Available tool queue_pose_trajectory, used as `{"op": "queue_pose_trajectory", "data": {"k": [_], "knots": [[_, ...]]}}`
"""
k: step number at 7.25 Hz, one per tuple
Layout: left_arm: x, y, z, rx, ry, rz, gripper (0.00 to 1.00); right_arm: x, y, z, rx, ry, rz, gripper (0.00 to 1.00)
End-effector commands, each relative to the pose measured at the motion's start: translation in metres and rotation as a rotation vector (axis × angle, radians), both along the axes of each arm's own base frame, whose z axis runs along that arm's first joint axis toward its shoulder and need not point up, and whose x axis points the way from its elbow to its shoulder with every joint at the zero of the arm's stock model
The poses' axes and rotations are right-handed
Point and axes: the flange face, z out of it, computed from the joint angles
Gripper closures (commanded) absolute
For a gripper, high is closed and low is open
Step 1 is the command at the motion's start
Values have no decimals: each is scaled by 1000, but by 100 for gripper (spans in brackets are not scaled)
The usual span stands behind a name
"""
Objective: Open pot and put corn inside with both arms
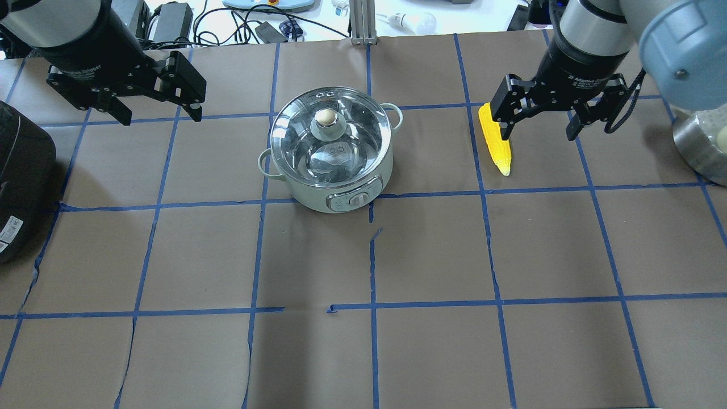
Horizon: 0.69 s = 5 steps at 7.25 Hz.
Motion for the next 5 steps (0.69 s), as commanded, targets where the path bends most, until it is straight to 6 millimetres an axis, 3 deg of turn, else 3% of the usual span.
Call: {"op": "queue_pose_trajectory", "data": {"k": [1,5], "knots": [[0,0,-2,5,0,0,0,0,0,0,-4,1,-2,0],[0,1,-2,5,0,0,0,-1,-1,0,1,4,-2,0]]}}
